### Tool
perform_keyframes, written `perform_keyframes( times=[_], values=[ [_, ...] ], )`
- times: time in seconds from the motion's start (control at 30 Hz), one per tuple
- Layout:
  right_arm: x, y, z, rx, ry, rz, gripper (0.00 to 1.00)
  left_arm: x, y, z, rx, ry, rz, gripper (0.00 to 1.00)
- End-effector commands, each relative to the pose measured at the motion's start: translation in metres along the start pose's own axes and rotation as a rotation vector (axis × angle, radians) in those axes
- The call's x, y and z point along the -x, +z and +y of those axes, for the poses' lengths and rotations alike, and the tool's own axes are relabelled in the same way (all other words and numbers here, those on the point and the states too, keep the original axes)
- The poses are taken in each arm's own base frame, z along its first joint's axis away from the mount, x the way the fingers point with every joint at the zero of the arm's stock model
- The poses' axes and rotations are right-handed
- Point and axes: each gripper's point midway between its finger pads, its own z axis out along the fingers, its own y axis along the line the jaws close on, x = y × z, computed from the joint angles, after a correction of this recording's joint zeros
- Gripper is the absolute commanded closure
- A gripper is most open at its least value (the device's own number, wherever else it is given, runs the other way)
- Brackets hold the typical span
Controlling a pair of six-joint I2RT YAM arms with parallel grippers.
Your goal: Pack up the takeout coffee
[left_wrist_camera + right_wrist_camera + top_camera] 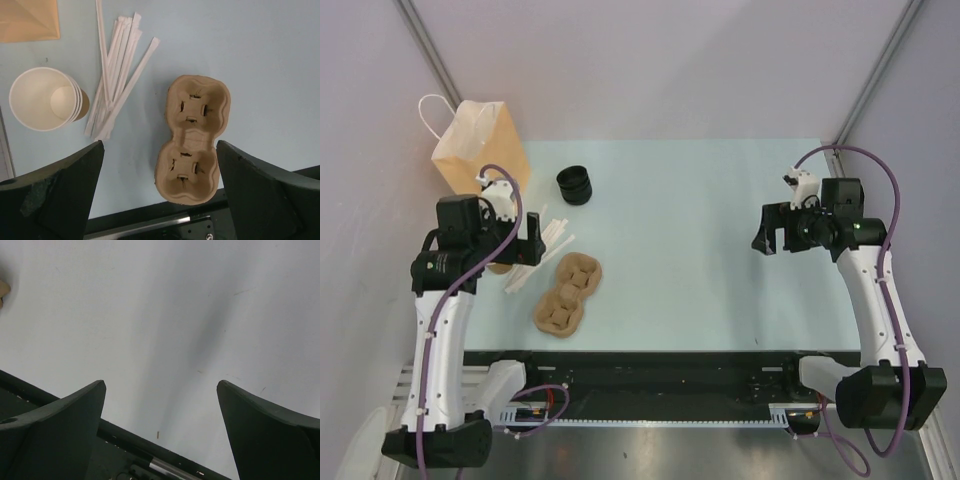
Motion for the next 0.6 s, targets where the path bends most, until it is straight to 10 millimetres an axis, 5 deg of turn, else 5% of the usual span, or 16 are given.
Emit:
perform_keyframes(
  times=[0.0, 0.17, 0.57],
  values=[
    [0.017, -0.01, -0.006, -0.065, -0.02, -0.085, 0.0, 0.021, -0.009, 0.013, 0.066, 0.043, -0.001, 0.01],
    [0.037, -0.027, -0.008, -0.04, 0.042, -0.204, 0.0, 0.036, -0.014, 0.039, 0.201, 0.049, 0.018, 0.0],
    [0.033, -0.02, -0.013, -0.034, 0.09, -0.175, 0.0, 0.019, 0.034, 0.068, 0.249, 0.129, 0.236, 0.0]
  ],
)
